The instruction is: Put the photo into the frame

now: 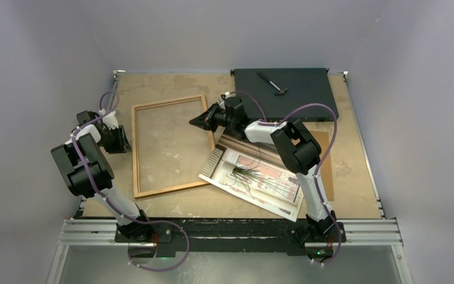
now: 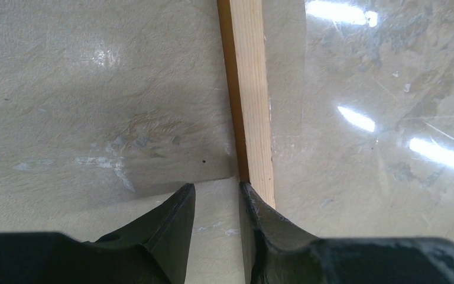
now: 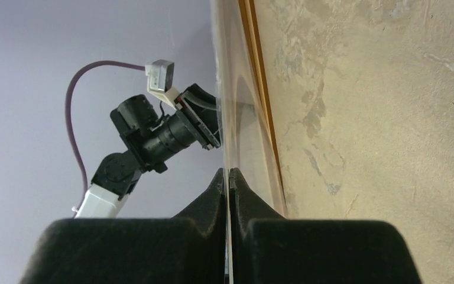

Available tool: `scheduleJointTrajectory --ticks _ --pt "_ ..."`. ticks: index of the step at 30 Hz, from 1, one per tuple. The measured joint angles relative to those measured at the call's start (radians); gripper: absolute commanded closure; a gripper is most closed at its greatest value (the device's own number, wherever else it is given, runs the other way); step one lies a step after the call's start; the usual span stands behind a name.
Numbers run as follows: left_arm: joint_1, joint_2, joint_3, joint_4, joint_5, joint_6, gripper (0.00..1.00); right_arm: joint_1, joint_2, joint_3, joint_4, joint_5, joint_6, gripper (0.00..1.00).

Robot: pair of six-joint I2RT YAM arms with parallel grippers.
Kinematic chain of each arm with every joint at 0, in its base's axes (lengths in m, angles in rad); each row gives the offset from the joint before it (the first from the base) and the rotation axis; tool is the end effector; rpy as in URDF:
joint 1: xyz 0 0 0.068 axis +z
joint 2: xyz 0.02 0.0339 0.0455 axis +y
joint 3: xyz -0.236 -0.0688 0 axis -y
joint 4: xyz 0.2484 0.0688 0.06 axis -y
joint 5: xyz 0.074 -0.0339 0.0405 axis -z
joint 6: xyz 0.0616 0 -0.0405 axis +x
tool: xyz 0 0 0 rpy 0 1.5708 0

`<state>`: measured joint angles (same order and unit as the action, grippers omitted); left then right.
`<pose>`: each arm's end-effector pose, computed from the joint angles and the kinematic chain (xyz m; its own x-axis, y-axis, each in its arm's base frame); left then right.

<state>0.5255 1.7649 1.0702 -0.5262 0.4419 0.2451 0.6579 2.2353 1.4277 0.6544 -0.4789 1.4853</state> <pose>0.3067 0.1474 0.1103 -0.8676 -0.2496 -0.4300 -0.1197 0.9443 -0.3066 0.3844 0.3329 0.1416 -0.9100 0.4143 -0.0143 0.0432 0.1292 0.9907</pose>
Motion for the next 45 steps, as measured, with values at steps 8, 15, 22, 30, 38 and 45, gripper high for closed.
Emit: scheduleJointTrajectory --ticks 8,15,22,30,38,45 --pt "0.013 0.0 0.006 -0.017 0.061 -0.005 0.69 0.008 -0.099 0.007 -0.096 -0.003 -0.085 1.0" --pt "0.04 0.0 0.006 -0.026 0.092 -0.01 0.7 0.008 -0.198 -0.066 -0.018 -0.018 -0.035 1.0" --pt "0.061 0.0 0.005 -0.036 0.101 -0.01 0.7 0.006 -0.192 -0.066 -0.004 -0.019 -0.031 1.0" --pt "0.061 0.0 0.005 -0.037 0.108 -0.01 0.72 -0.002 -0.108 -0.064 0.008 -0.075 -0.047 1.0" --pt "0.061 0.0 -0.001 -0.038 0.129 -0.011 0.73 -0.009 -0.061 -0.064 0.061 -0.1 -0.046 1.0" --pt "0.061 0.001 -0.008 -0.037 0.144 -0.019 0.76 -0.008 -0.061 -0.064 0.148 -0.124 -0.045 1.0"
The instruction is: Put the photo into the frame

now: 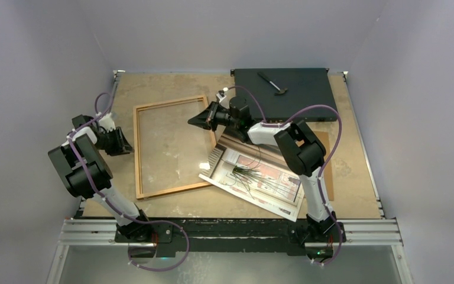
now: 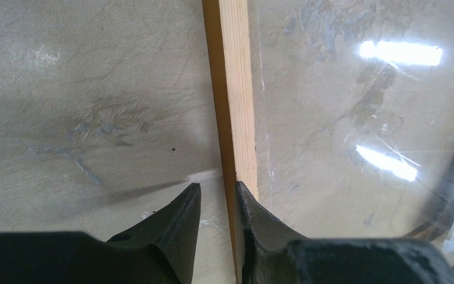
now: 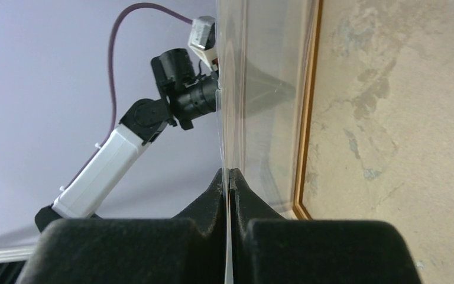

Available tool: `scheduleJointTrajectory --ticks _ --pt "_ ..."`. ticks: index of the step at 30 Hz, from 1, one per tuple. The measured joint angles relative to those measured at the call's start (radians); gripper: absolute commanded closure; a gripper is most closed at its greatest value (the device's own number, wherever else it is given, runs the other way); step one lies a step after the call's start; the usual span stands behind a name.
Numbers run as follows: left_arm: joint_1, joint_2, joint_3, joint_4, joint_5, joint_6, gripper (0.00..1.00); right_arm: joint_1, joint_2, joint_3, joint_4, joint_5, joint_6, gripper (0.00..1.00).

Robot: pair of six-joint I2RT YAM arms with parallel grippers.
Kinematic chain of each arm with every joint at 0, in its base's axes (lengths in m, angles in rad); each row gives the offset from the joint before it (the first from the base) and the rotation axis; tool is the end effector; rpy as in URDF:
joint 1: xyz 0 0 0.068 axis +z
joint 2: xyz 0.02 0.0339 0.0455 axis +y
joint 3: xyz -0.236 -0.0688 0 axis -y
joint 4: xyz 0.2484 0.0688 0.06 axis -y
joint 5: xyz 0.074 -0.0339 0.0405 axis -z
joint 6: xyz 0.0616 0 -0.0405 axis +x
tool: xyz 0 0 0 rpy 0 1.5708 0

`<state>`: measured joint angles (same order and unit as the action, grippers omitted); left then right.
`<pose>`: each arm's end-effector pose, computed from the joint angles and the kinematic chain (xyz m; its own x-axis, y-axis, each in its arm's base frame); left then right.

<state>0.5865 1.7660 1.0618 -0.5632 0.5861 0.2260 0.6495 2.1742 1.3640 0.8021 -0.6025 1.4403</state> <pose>0.2949 0.1550 0.1103 -0.8471 -0.3388 -0.4094 -0.1371 0.8837 -0.4475 0.3718 0.3262 0.1682 -0.9424 0.3101 -0.1256 -0.1172 0.0456 0.9921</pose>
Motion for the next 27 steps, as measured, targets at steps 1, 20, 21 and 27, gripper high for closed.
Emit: scheduleJointTrajectory --ticks 1,20,21,27 --pt "-0.001 0.001 -0.001 0.0 0.003 -0.003 0.76 0.0 0.0 0.0 0.017 0.0 0.0 1.0" --pt "-0.025 0.002 -0.004 0.019 0.004 -0.025 0.75 0.0 0.0 0.0 0.064 -0.003 -0.002 1.0" --pt "-0.025 0.002 -0.004 0.018 0.004 -0.025 0.75 0.0 0.0 0.0 0.064 -0.004 -0.002 1.0" --pt "-0.025 0.002 -0.004 0.019 0.003 -0.025 0.75 -0.001 0.0 -0.013 0.066 -0.012 -0.002 1.0"
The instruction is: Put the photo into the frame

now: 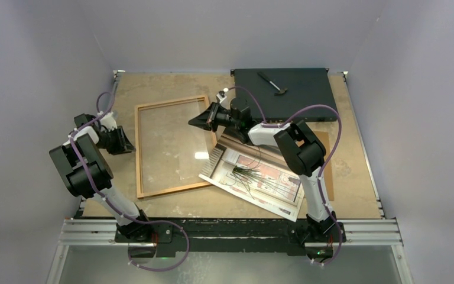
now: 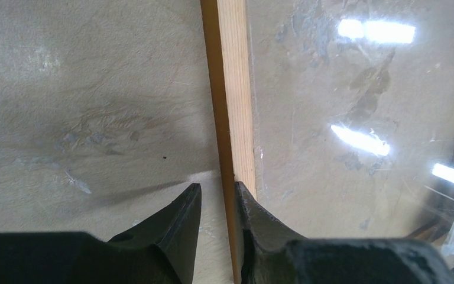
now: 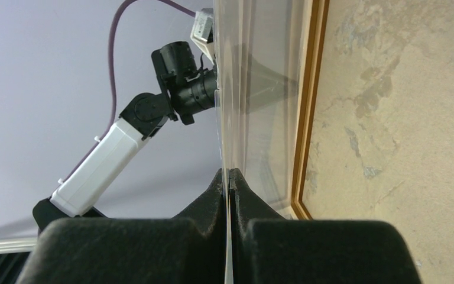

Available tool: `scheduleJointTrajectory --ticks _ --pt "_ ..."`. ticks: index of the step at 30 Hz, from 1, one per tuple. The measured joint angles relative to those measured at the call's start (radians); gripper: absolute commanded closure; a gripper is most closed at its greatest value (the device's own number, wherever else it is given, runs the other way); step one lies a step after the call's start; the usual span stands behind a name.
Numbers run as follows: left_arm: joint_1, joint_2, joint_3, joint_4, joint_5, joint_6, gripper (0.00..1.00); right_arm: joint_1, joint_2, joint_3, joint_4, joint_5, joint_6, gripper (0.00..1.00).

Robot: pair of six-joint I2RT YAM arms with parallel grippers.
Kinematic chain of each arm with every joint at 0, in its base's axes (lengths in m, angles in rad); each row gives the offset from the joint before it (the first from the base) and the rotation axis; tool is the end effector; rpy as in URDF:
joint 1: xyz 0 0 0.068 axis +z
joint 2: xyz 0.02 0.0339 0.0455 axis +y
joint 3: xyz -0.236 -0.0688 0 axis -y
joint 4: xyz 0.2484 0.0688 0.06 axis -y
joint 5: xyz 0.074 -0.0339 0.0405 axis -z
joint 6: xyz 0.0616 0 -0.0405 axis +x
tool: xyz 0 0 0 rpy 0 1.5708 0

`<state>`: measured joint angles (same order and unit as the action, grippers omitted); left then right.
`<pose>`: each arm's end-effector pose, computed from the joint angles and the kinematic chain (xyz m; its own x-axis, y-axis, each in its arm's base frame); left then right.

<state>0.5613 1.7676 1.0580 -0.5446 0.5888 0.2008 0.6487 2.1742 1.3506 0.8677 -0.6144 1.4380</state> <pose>0.2998 0.1481 0.1096 -0.8474 -0.3369 -0.4103 -0.1299 0.8809 -0.4551 0.3698 0.3249 0.1719 -0.9395 0.3041 -0.1575 -0.1609 0.0137 0.9869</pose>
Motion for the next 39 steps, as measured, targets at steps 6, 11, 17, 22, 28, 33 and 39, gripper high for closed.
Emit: scheduleJointTrajectory --ticks 6,11,17,22,28,33,39 --pt "-0.001 0.0 0.0 0.0 -0.002 0.0 0.76 -0.003 0.0 -0.034 0.0 0.0 0.0 1.0" --pt "-0.001 0.0 0.0 0.0 -0.002 0.0 0.76 -0.01 0.0 -0.042 0.001 0.001 0.0 1.0" --pt "-0.001 0.0 0.0 0.0 -0.002 0.0 0.76 -0.016 0.0 -0.043 0.007 0.003 0.0 1.0" --pt "-0.001 0.0 0.0 0.0 -0.002 0.0 0.76 -0.018 0.0 -0.044 0.013 0.003 0.0 1.0" --pt "-0.001 0.0 0.0 0.0 -0.002 0.0 0.77 -0.02 0.0 -0.044 0.036 0.002 0.0 1.0" --pt "-0.001 0.0 0.0 0.0 -0.002 0.0 0.77 -0.021 0.0 -0.044 0.06 0.004 0.0 1.0" --pt "-0.001 0.0 0.0 0.0 -0.002 0.0 0.77 -0.021 0.0 -0.044 0.068 0.021 0.001 1.0"
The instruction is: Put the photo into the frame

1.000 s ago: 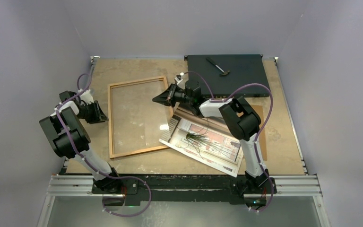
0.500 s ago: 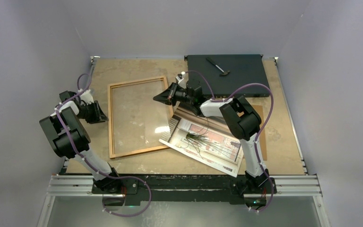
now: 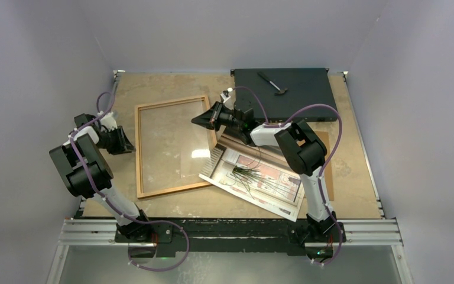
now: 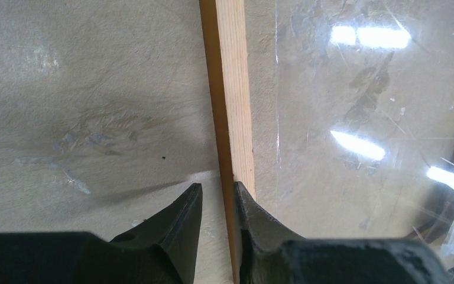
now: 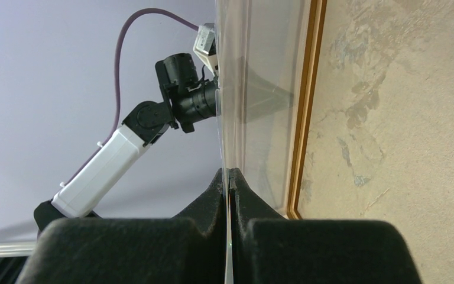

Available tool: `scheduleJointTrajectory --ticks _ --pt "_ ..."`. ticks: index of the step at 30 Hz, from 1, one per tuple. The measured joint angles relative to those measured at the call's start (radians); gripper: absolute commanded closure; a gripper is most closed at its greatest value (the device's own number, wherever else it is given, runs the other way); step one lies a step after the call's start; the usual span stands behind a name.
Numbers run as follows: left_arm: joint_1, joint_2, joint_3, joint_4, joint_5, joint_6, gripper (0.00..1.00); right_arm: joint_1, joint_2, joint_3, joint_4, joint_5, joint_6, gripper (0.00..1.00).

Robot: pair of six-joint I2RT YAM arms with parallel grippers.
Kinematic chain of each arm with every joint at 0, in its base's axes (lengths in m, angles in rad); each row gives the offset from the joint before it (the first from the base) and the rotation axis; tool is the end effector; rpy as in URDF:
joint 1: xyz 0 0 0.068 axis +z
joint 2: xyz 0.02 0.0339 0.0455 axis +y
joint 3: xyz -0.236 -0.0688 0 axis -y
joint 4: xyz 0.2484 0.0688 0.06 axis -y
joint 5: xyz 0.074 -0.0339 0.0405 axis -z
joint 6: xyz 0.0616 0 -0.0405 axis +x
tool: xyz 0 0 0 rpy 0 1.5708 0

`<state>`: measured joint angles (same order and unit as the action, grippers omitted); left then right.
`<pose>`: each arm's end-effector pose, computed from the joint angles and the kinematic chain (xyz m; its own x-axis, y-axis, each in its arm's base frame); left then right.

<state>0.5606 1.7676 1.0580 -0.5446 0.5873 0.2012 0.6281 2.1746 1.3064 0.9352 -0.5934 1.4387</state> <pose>0.2999 0.1480 0.1096 -0.8479 -0.3358 -0.4103 -0.1297 0.8817 -0.4537 0.3723 0.3129 0.1653 -0.9233 0.3452 -0.1685 -0.1773 0.0062 0.9841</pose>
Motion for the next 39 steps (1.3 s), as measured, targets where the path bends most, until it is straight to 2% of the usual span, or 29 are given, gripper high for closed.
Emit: scheduleJointTrajectory --ticks 39 --pt "0.0 0.0 0.0 -0.001 0.002 0.0 0.8 0.007 0.062 0.019 0.021 0.001 0.007 1.0"
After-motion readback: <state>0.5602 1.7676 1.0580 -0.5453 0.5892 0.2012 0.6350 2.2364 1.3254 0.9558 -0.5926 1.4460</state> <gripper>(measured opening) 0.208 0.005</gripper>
